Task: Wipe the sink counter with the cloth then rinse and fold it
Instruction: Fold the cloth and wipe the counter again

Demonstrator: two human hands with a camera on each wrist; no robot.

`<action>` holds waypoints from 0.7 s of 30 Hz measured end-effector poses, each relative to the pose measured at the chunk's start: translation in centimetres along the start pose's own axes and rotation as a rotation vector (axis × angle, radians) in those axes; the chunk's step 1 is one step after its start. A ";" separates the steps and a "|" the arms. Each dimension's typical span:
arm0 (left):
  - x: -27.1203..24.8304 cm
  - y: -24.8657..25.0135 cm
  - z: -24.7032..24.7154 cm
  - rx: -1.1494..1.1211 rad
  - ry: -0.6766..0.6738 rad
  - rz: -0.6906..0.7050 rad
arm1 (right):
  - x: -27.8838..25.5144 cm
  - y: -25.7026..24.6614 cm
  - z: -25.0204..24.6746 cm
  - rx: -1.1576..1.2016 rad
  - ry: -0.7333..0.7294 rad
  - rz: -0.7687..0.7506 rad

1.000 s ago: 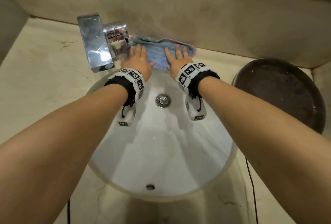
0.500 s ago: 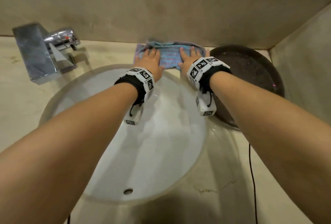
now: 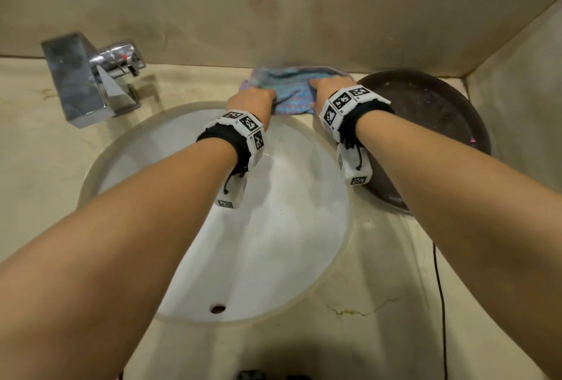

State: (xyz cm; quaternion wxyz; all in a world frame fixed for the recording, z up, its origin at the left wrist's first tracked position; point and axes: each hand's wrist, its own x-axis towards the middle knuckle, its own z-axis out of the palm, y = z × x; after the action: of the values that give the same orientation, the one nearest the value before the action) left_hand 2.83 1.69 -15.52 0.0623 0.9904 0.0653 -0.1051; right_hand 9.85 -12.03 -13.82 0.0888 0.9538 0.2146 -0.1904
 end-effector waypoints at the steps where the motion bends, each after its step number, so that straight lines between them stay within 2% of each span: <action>1: -0.4 0.0 -0.3 0.043 -0.004 -0.005 | -0.4 -0.3 -0.2 0.005 0.051 -0.013; 3: -1.0 -0.2 -0.9 0.097 -0.005 -0.006 | -1.1 -0.8 -0.5 0.028 0.096 -0.021; 5: -2.1 -1.3 -0.8 0.110 -0.066 -0.031 | -2.1 -1.4 -0.8 0.046 0.076 -0.047; 8: -4.6 -4.5 0.3 -0.020 -0.178 -0.095 | -3.6 -2.1 -1.1 0.077 0.050 -0.069; 11: -7.1 -8.0 0.6 -0.066 -0.212 -0.160 | -5.1 -4.2 -2.2 0.181 0.007 -0.069; 14: -8.8 -10.3 0.0 -0.094 -0.199 -0.147 | -6.5 -7.9 -3.4 0.264 -0.038 -0.124; 18: -11.0 -12.5 -1.5 -0.385 -0.231 -0.057 | -8.4 -14.0 -5.1 0.452 -0.044 -0.202; 21: -13.1 -13.9 -2.5 -0.603 -0.184 -0.037 | -9.1 -17.7 -5.7 0.530 -0.034 -0.277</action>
State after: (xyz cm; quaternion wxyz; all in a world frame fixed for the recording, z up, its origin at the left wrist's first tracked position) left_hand -11.31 14.19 -11.84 0.3568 0.9122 0.1058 -0.1714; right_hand -3.72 1.74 -6.52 -0.1865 0.9022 0.2839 -0.2659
